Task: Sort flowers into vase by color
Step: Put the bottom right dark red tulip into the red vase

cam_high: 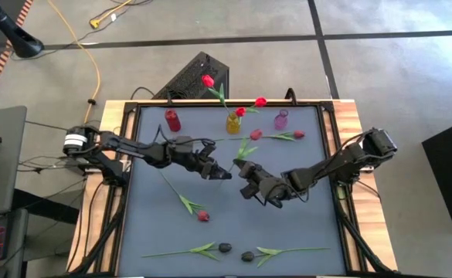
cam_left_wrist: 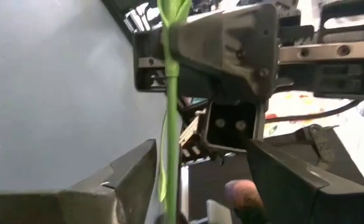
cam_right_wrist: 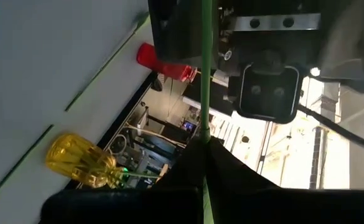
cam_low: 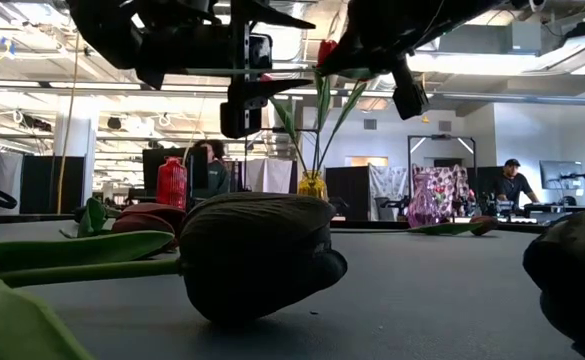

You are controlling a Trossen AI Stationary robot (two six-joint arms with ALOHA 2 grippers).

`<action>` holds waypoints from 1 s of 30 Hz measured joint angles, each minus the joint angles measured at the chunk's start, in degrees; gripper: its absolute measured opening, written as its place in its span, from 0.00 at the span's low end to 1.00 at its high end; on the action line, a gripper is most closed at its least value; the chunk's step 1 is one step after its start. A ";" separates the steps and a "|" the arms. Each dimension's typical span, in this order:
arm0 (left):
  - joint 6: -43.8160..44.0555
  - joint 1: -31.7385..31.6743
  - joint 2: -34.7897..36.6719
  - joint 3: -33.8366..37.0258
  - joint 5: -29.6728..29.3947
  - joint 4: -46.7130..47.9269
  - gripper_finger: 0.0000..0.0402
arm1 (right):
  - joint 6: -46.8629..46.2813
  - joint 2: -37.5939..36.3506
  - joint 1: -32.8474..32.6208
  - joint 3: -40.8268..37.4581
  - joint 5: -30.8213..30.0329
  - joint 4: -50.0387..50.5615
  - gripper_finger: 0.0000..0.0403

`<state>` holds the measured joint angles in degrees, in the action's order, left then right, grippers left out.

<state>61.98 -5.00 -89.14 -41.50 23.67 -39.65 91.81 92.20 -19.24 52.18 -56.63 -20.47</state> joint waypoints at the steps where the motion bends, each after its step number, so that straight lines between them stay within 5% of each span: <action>1: -0.31 -0.22 0.00 0.00 0.42 0.56 0.56 | 0.00 0.00 0.12 0.00 0.71 0.10 0.07; 18: -3.03 -2.02 0.00 0.00 1.55 3.37 0.02 | -0.28 0.00 0.30 0.00 4.25 -0.13 0.09; 30: -3.07 -2.09 0.02 0.01 0.67 3.09 0.00 | -0.26 -0.07 0.24 0.00 7.65 0.13 0.23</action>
<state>58.91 -7.09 -89.12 -41.48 24.34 -36.56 91.55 92.14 -19.01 52.18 -48.99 -20.34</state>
